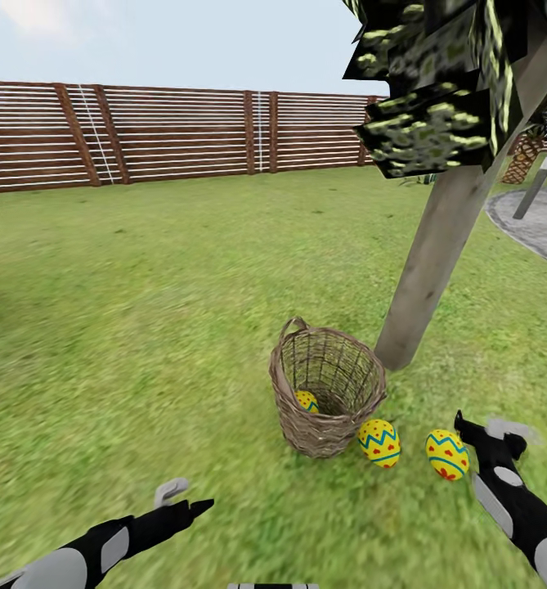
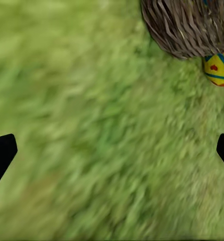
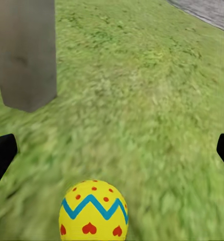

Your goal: Take the three Easter eggs out of the wicker basket on the lawn in the garden, then place them on the lawn next to a single tree (choose any tree) so that all three eggs are next to the same tree and none are left in the basket.

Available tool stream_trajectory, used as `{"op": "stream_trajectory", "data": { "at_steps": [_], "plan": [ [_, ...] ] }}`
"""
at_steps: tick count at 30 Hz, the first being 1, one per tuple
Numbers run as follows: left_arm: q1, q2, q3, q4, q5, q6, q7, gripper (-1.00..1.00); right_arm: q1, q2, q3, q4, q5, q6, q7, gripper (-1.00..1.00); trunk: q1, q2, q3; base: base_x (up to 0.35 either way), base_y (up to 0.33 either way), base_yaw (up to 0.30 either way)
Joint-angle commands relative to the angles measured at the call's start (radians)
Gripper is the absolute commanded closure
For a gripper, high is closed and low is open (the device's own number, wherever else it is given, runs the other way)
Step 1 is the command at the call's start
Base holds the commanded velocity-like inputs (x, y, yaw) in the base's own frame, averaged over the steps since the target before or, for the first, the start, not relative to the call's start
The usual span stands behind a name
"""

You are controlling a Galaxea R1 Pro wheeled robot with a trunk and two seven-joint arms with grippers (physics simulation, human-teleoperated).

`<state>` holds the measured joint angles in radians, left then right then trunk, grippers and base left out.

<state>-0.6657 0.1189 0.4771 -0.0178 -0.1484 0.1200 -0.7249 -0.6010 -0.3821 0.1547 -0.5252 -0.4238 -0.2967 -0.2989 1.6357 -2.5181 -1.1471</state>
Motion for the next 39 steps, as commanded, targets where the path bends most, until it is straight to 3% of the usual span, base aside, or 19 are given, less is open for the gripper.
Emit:
{"op": "stream_trajectory", "data": {
  "at_steps": [1, 10, 19, 25, 29, 31, 32, 35, 39],
  "plan": [
    [0.0, 0.0, 0.009, -0.002, -0.008, 0.009, -0.007, -1.0, 0.0, -0.002, 0.008, -0.02, -0.006, 0.013, -0.012, -1.0, 0.0, 0.0, -0.001, 0.0, 0.0, 0.0],
    [0.0, 0.005, 0.028, -0.002, -0.003, 0.025, -0.021, -1.0, 0.0, -0.002, 0.008, -0.257, 0.009, 0.246, -0.033, -1.0, 0.0, 0.0, -0.001, 0.0, 0.0, 0.0],
    [0.0, 0.007, 0.043, -0.008, -0.002, 0.066, -0.018, -1.0, 0.0, -0.001, -0.001, -0.472, 0.01, 0.416, -0.054, -1.0, 0.0, 0.0, -0.001, 0.0, 0.0, 0.0],
    [0.0, 0.01, 0.045, -0.013, -0.002, 0.069, -0.018, -1.0, 0.0, 0.013, 0.003, -0.625, 0.006, 0.541, -0.083, -1.0, 0.0, 0.0, -0.001, 0.0, 0.0, 0.0],
    [0.0, 0.01, 0.046, -0.029, -0.001, 0.078, -0.018, -1.0, 0.0, 0.071, 0.008, -0.67, 0.005, 0.617, -0.086, -1.0, 0.0, 0.0, -0.001, 0.0, 0.0, 0.0],
    [0.0, 0.011, 0.046, -0.036, -0.001, 0.093, -0.018, -1.0, 0.0, 0.125, 0.013, -0.68, 0.007, 0.653, -0.087, -1.0, 0.0, 0.0, -0.001, 0.0, 0.0, 0.0],
    [0.0, 0.011, 0.046, -0.037, -0.001, 0.096, -0.018, -1.0, 0.0, 0.138, 0.018, -0.682, 0.007, 0.661, -0.087, -1.0, 0.0, 0.0, -0.001, 0.0, 0.0, 0.0],
    [0.0, 0.011, 0.046, -0.043, -0.001, 0.103, -0.018, -1.0, 0.0, 0.188, 0.063, -0.679, 0.007, 0.685, -0.086, -1.0, 0.0, 0.0, -0.001, 0.0, 0.0, 0.0],
    [0.0, 0.011, 0.048, -0.088, 0.007, 0.126, -0.018, -1.0, 0.0, 0.213, 0.145, -0.664, 0.006, 0.694, -0.085, -1.0, 0.0, 0.0, -0.001, 0.0, 0.0, 0.0]
  ]
}}
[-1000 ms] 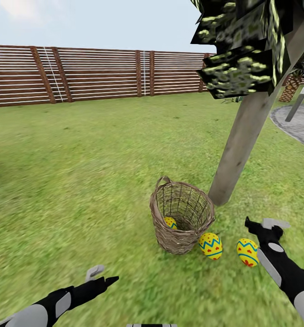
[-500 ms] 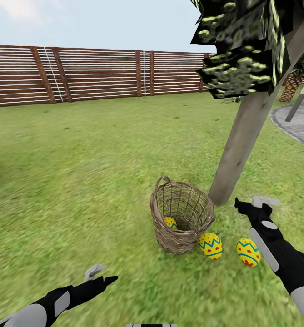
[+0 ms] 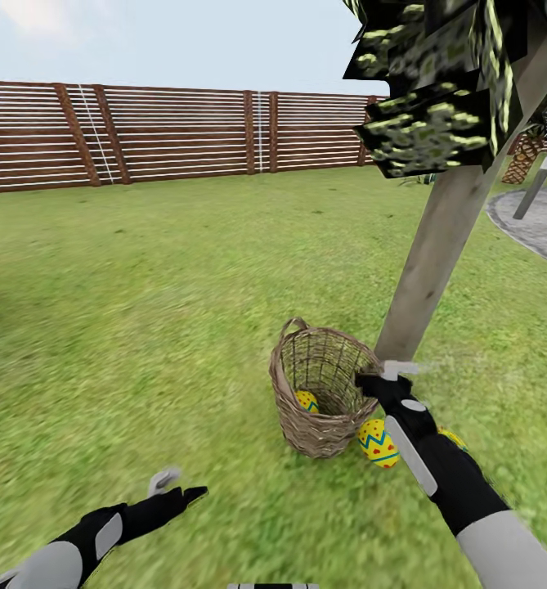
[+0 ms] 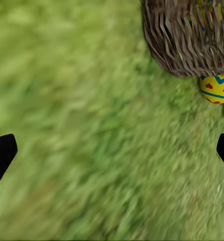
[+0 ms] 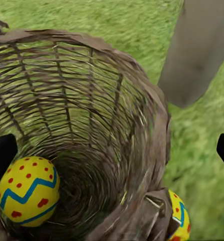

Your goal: Take the three Easter eggs out of the wicker basket on the lawn in the garden, then place them on the lawn next to a single tree (choose any tree) so that all three eggs are next to the same tree and none are left in the basket.

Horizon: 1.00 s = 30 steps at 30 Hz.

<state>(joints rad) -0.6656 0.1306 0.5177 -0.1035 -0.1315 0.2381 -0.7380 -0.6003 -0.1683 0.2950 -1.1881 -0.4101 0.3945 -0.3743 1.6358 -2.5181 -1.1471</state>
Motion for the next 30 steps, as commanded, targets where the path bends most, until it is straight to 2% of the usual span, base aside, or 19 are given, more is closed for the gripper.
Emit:
{"op": "stream_trajectory", "data": {
  "at_steps": [1, 2, 4, 6, 8, 12, 16, 20, 30],
  "plan": [
    [0.0, 0.0, 0.008, -0.014, -0.007, 0.02, -0.004, -1.0, -0.001, 0.003, 0.021, 0.001, -0.008, 0.003, -0.01, -1.0, 0.0, 0.0, -0.001, 0.0, 0.0, 0.0],
    [0.0, -0.001, 0.009, -0.043, -0.001, 0.055, -0.004, -1.0, -0.001, 0.012, 0.051, 0.003, -0.008, 0.004, -0.01, -1.0, 0.0, 0.0, -0.001, 0.0, 0.0, 0.0],
    [0.0, -0.001, 0.011, -0.099, 0.008, 0.123, -0.005, -1.0, -0.001, 0.028, 0.087, 0.007, -0.009, 0.005, -0.01, -1.0, 0.0, 0.0, -0.001, 0.0, 0.0, 0.0],
    [0.0, -0.002, 0.013, -0.165, 0.013, 0.193, -0.006, -1.0, -0.001, 0.042, 0.108, 0.011, -0.009, 0.005, -0.01, -1.0, 0.0, 0.0, -0.001, 0.0, 0.0, 0.0],
    [0.0, -0.005, 0.014, -0.228, 0.015, 0.252, -0.006, -1.0, -0.001, 0.052, 0.12, 0.018, -0.009, 0.006, -0.011, -1.0, 0.0, 0.0, -0.001, 0.0, 0.0, 0.0],
    [0.0, -0.006, 0.014, -0.3, 0.017, 0.32, -0.006, -1.0, -0.001, 0.061, 0.135, 0.033, -0.009, 0.007, -0.01, -1.0, 0.0, 0.0, -0.001, 0.0, 0.0, 0.0],
    [0.0, -0.003, 0.013, -0.331, 0.018, 0.344, -0.005, -1.0, -0.001, 0.064, 0.144, 0.042, -0.009, 0.007, -0.009, -1.0, 0.0, 0.0, -0.001, 0.074, 0.043, 0.0],
    [0.0, -0.002, 0.013, -0.364, 0.033, 0.368, -0.005, -1.0, -0.001, 0.065, 0.147, 0.052, -0.009, 0.007, -0.009, -1.0, 0.0, 0.0, -0.001, 0.209, 0.15, 0.0],
    [0.0, -0.002, 0.013, -0.375, 0.042, 0.377, -0.002, -1.0, -0.001, 0.066, 0.148, 0.089, -0.01, 0.007, -0.009, -1.0, 0.0, 0.0, -0.001, 0.269, 0.17, 0.0]
  ]
}}
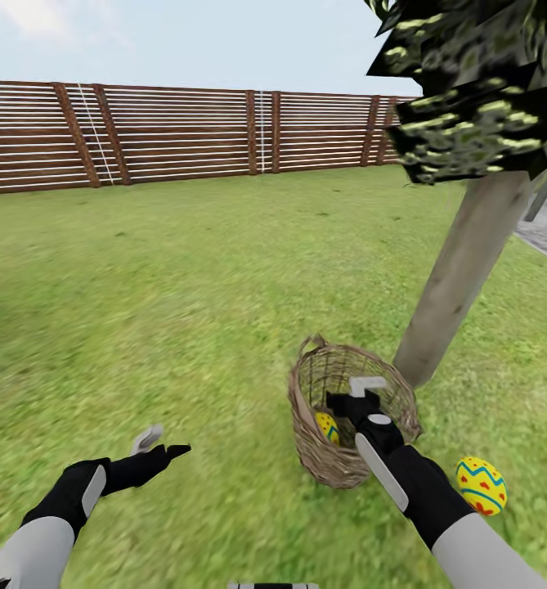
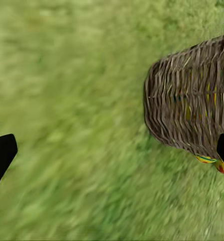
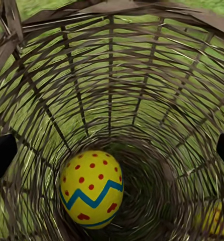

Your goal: Take the three Easter eggs out of the wicker basket on the lawn in the garden, then place them on the lawn next to a single tree (choose any tree) so that all three eggs are next to the same tree and none are left in the basket.

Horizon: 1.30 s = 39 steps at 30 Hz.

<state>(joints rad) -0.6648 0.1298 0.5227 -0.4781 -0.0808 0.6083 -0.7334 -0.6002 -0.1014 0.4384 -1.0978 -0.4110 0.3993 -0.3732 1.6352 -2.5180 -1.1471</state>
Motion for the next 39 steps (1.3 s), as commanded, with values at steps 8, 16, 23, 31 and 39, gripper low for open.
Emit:
{"op": "stream_trajectory", "data": {
  "at_steps": [8, 16, 23, 31, 39],
  "plan": [
    [-0.001, -0.001, 0.007, -0.023, -0.008, 0.007, -0.005, -1.0, -0.001, -0.001, 0.001, 0.066, -0.011, 0.003, -0.01, -1.0, 0.0, 0.0, -0.001, 0.309, 0.087, 0.0],
    [-0.001, -0.001, 0.006, -0.031, -0.011, 0.007, -0.003, -1.0, -0.001, -0.007, -0.01, 0.105, -0.012, 0.001, -0.01, -1.0, 0.0, 0.0, -0.001, 0.244, -0.037, 0.0],
    [-0.001, 0.001, 0.004, -0.017, -0.015, 0.006, -0.006, -1.0, -0.001, -0.011, -0.012, 0.145, -0.013, -0.005, -0.009, -1.0, 0.0, 0.0, -0.001, 0.03, -0.01, 0.0],
    [-0.001, 0.013, 0.004, 0.039, -0.016, 0.004, -0.006, -1.0, 0.0, -0.009, -0.011, 0.193, -0.016, -0.006, -0.007, -1.0, 0.0, 0.0, -0.001, 0.002, -0.001, 0.0],
    [-0.001, 0.02, 0.004, 0.05, -0.016, 0.002, -0.006, -1.0, 0.0, -0.005, -0.006, 0.213, -0.017, 0.001, 0.009, -1.0, 0.004, -0.002, -0.032, 0.0, 0.0, 0.0]
  ]
}}
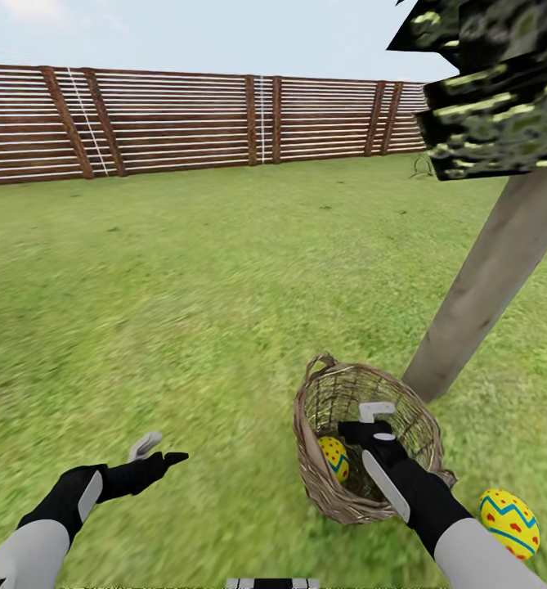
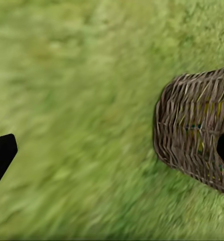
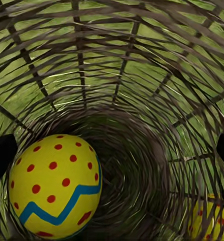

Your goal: Take the three Easter eggs out of the wicker basket on the lawn in the garden, then place them on the lawn next to a single tree (choose any tree) so that all three eggs are next to the same tree and none are left in the basket.

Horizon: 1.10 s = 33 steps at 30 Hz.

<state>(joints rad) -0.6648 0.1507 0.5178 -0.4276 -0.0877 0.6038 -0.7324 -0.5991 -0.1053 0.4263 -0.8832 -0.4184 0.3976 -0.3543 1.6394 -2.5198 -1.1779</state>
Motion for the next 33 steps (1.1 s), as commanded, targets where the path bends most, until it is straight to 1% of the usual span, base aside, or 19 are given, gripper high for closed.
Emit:
{"op": "stream_trajectory", "data": {
  "at_steps": [1, 5, 7, 10, 13, 17, 22, 25, 29, 33],
  "plan": [
    [-0.001, -0.001, 0.008, -0.001, -0.009, 0.007, -0.007, -1.0, -0.001, -0.001, 0.006, -0.001, -0.01, 0.003, -0.009, -1.0, 0.0, -0.001, -0.005, 0.0, 0.0, 0.0],
    [-0.001, 0.0, 0.008, 0.001, -0.009, 0.006, -0.007, -1.0, -0.002, -0.001, 0.005, -0.002, -0.014, 0.016, -0.008, -1.0, 0.002, -0.002, -0.02, 0.0, 0.0, 0.0],
    [-0.001, 0.0, 0.008, 0.002, -0.009, 0.006, -0.007, -1.0, -0.003, -0.001, 0.002, -0.004, -0.024, 0.042, -0.008, -1.0, 0.003, -0.002, -0.028, 0.0, 0.0, 0.0],
    [-0.001, 0.0, 0.008, 0.002, -0.009, 0.005, -0.006, -1.0, -0.008, -0.001, -0.005, -0.007, -0.05, 0.108, -0.008, -1.0, 0.004, -0.003, -0.04, 0.0, 0.0, 0.0],
    [-0.001, 0.0, 0.008, 0.003, -0.009, 0.005, -0.005, -1.0, -0.036, -0.001, -0.019, -0.007, -0.068, 0.147, -0.008, -1.0, 0.006, -0.004, -0.051, 0.0, 0.0, 0.0],
    [-0.001, -0.001, 0.008, 0.003, -0.009, 0.004, -0.004, -1.0, -0.083, -0.001, -0.027, -0.007, -0.075, 0.162, -0.01, -1.0, 0.007, -0.004, -0.067, 0.0, 0.0, 0.0],
    [-0.001, -0.002, 0.008, 0.003, -0.009, 0.004, -0.004, -1.0, -0.125, -0.001, -0.03, -0.007, -0.077, 0.176, -0.011, -1.0, 0.01, -0.006, -0.086, 0.0, 0.0, 0.0],
    [-0.001, -0.002, 0.008, 0.003, -0.009, 0.004, -0.004, -1.0, -0.159, 0.0, -0.03, -0.006, -0.077, 0.2, -0.013, -1.0, 0.011, -0.006, -0.098, 0.0, 0.0, 0.0],
    [-0.001, -0.002, 0.008, 0.003, -0.009, 0.004, -0.004, -1.0, -0.182, 0.002, -0.03, -0.006, -0.077, 0.212, -0.014, -1.0, 0.013, -0.007, -0.113, 0.0, 0.0, 0.0],
    [-0.001, -0.002, 0.008, 0.003, -0.008, 0.004, -0.006, -1.0, -0.189, 0.004, -0.032, -0.006, -0.08, 0.215, -0.013, -1.0, 0.015, -0.008, -0.129, 0.0, 0.0, 0.0]
  ]
}}
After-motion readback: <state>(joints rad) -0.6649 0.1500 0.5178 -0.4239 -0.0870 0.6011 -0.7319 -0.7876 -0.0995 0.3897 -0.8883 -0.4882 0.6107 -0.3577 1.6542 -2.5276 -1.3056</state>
